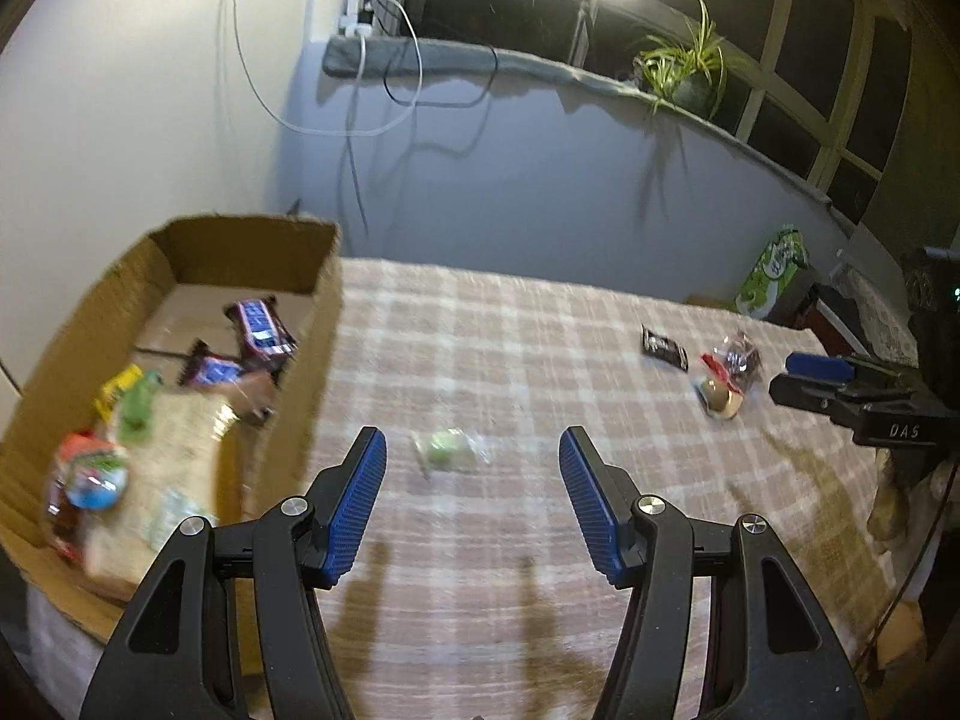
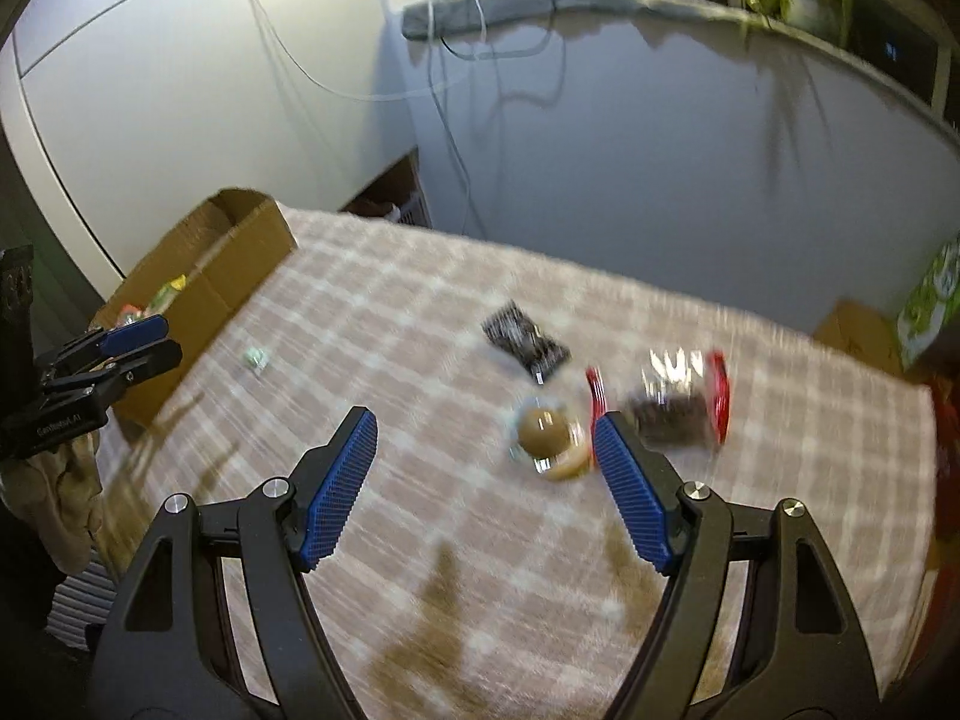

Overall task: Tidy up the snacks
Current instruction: 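Grasp the green packet with the left tool while the right tool grasps the chocolate ball, then carry the green packet and chocolate ball into the box and open both tools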

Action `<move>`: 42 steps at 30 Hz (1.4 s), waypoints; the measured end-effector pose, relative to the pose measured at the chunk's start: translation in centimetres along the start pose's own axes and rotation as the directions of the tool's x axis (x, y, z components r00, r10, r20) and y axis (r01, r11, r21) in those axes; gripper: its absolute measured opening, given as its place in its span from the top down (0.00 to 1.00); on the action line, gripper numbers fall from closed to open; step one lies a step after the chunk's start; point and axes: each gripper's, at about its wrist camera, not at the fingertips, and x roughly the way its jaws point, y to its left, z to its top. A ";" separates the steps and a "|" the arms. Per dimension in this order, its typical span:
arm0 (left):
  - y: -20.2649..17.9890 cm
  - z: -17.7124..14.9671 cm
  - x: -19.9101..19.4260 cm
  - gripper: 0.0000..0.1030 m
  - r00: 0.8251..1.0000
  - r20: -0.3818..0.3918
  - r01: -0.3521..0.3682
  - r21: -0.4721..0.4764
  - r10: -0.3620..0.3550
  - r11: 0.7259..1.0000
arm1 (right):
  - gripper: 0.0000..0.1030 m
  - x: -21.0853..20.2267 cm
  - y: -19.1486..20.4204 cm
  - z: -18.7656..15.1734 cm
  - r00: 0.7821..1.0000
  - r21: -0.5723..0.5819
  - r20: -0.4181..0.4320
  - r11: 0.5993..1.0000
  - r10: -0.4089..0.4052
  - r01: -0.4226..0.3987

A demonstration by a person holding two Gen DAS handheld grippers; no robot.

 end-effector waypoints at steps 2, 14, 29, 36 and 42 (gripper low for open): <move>-0.3 -0.3 0.7 0.42 1.000 -0.019 0.001 0.002 -0.001 1.000 | 0.26 0.7 -0.5 -0.7 1.000 0.015 -0.007 1.000 -0.003 0.003; -0.3 -0.8 3.4 0.49 0.997 -0.066 -0.034 -0.007 0.034 0.999 | 0.56 4.8 -1.3 -0.6 0.999 0.023 -0.039 0.999 -0.024 0.025; 0.3 -0.4 6.8 0.63 0.990 -0.114 -0.090 0.000 0.089 0.996 | 0.62 7.0 -1.7 -0.4 0.996 0.003 -0.061 0.998 -0.069 0.070; 0.1 -0.6 7.2 0.75 0.988 -0.121 -0.090 0.021 0.092 0.996 | 0.63 7.4 -1.6 -0.3 0.994 -0.019 -0.070 0.996 -0.088 0.087; 0.1 -0.6 7.1 0.76 0.989 -0.118 -0.082 0.023 0.084 0.996 | 0.69 7.6 -1.3 -0.3 0.995 -0.018 -0.068 0.997 -0.078 0.077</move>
